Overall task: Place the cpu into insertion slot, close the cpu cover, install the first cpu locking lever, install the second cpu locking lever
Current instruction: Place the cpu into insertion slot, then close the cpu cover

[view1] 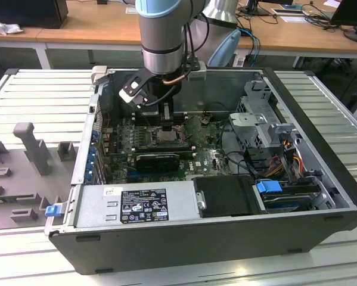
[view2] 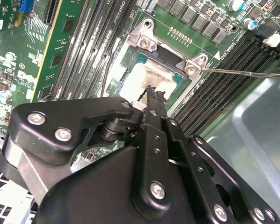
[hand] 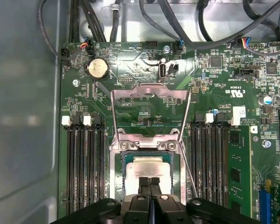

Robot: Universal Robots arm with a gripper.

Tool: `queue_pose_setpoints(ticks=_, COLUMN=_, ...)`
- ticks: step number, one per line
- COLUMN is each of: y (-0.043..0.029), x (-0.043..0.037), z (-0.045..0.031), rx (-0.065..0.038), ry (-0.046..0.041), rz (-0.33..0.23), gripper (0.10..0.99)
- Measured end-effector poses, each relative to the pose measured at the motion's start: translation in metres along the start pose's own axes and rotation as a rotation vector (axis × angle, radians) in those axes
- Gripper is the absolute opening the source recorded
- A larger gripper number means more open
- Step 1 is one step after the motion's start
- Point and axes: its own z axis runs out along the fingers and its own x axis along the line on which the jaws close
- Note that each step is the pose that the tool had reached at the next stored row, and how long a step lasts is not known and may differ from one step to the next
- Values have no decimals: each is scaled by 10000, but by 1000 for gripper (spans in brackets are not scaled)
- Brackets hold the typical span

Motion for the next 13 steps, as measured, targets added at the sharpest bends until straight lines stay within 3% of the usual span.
queue_pose_setpoints(ticks=5, y=5, x=1, z=-40, rx=-1, ry=2, rz=-2, gripper=106)
queue_pose_setpoints(ticks=7, y=47, x=1, z=-37, rx=0, ry=0, rz=0, gripper=106)
queue_pose_setpoints(ticks=13, y=49, x=2, z=-38, rx=-1, ry=1, rz=0, gripper=106)
